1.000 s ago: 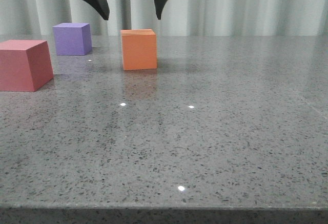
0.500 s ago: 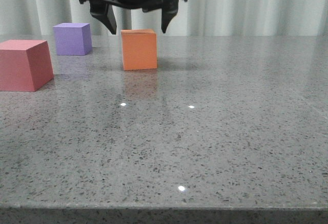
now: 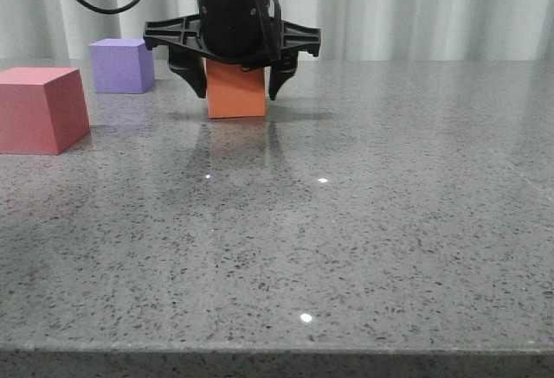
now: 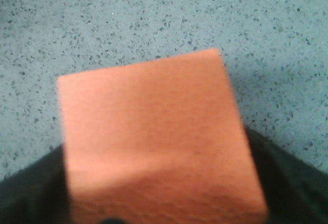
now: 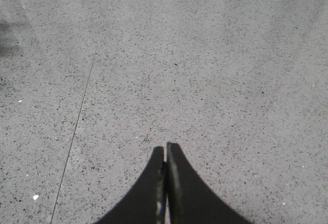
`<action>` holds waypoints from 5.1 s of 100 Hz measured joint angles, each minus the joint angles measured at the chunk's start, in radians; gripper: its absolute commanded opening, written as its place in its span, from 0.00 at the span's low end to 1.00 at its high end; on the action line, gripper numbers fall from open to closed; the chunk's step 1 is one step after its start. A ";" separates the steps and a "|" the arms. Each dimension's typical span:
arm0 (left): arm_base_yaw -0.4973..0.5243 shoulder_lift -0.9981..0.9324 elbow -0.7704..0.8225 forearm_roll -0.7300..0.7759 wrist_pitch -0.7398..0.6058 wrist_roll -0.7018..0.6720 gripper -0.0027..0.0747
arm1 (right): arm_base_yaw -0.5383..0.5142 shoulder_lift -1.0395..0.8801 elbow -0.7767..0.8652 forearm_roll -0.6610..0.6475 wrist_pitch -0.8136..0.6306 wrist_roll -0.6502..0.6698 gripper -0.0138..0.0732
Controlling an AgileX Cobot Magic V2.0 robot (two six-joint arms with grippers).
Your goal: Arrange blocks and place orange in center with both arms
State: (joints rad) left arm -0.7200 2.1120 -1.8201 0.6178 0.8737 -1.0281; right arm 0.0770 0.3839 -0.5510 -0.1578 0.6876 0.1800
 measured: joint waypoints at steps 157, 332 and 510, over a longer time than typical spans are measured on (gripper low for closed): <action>0.451 -0.406 0.339 -0.502 -0.180 0.852 0.01 | 0.000 0.000 0.000 0.000 0.000 0.000 0.03; 0.457 -0.266 0.344 -0.523 -0.226 0.861 0.82 | 0.000 0.000 0.000 0.000 0.000 0.000 0.03; 0.457 -1.838 1.247 -0.511 -0.230 0.861 0.03 | 0.000 0.000 0.000 0.000 0.000 0.000 0.03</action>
State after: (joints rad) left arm -0.2633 0.2737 -0.5733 0.1069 0.6438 -0.1674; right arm 0.0770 0.3839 -0.5510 -0.1578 0.6876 0.1800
